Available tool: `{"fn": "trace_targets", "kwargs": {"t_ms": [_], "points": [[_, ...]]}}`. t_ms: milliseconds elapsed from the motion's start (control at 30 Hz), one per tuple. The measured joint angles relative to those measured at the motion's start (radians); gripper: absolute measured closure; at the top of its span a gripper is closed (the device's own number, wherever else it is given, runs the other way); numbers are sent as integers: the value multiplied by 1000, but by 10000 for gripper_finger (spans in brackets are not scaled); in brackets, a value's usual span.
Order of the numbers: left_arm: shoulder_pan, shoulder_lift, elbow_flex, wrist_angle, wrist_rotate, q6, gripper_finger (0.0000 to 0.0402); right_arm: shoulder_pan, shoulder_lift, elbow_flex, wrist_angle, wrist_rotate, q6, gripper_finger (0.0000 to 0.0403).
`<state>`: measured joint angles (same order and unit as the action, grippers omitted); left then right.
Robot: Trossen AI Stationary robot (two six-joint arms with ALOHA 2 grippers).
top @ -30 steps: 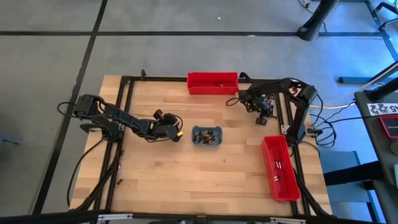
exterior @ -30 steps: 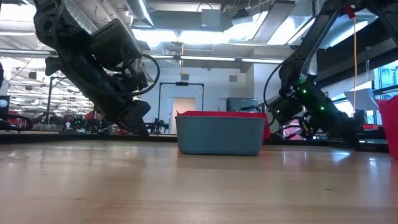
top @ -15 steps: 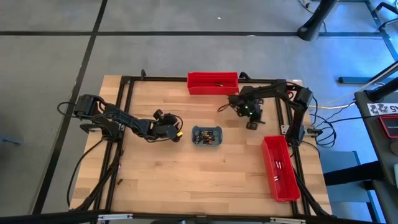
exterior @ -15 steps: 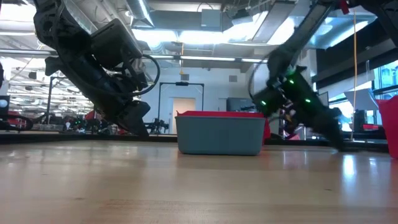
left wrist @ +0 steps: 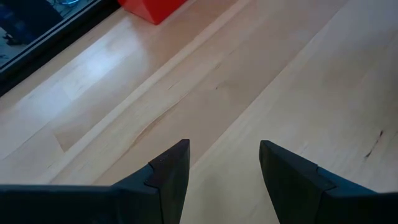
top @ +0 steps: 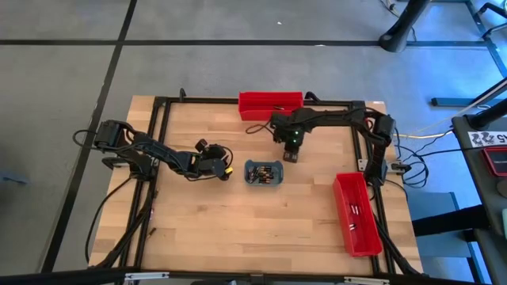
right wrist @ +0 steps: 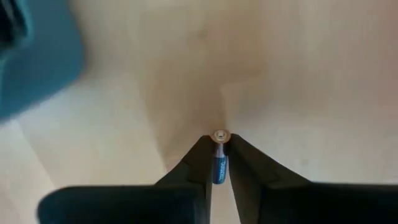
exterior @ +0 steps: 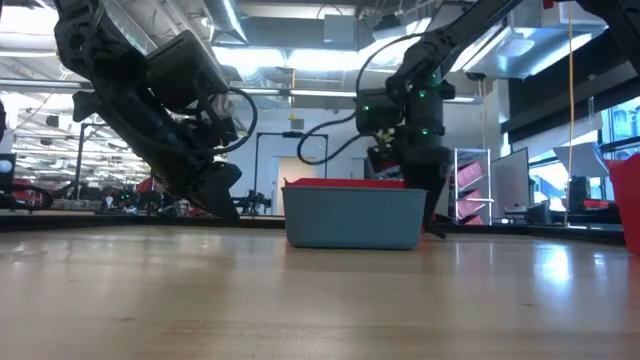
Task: Sort batteries
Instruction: Put the black battery into the blue bin
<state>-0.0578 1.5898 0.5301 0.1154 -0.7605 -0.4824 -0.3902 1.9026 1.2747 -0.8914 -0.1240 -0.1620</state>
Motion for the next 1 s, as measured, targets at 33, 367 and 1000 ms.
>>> {"fn": "trace_targets", "kwargs": {"t_ms": [33,367,1000], "points": [[0,0,0,0,0,0,218,-2,0,7,10,1,1,353],[0,0,0,0,0,-1,218,-37,-2,31,42,8,0,210],[0,0,1,0,0,-8,218,-81,-27,-237,420,-45,-79,216]]}}
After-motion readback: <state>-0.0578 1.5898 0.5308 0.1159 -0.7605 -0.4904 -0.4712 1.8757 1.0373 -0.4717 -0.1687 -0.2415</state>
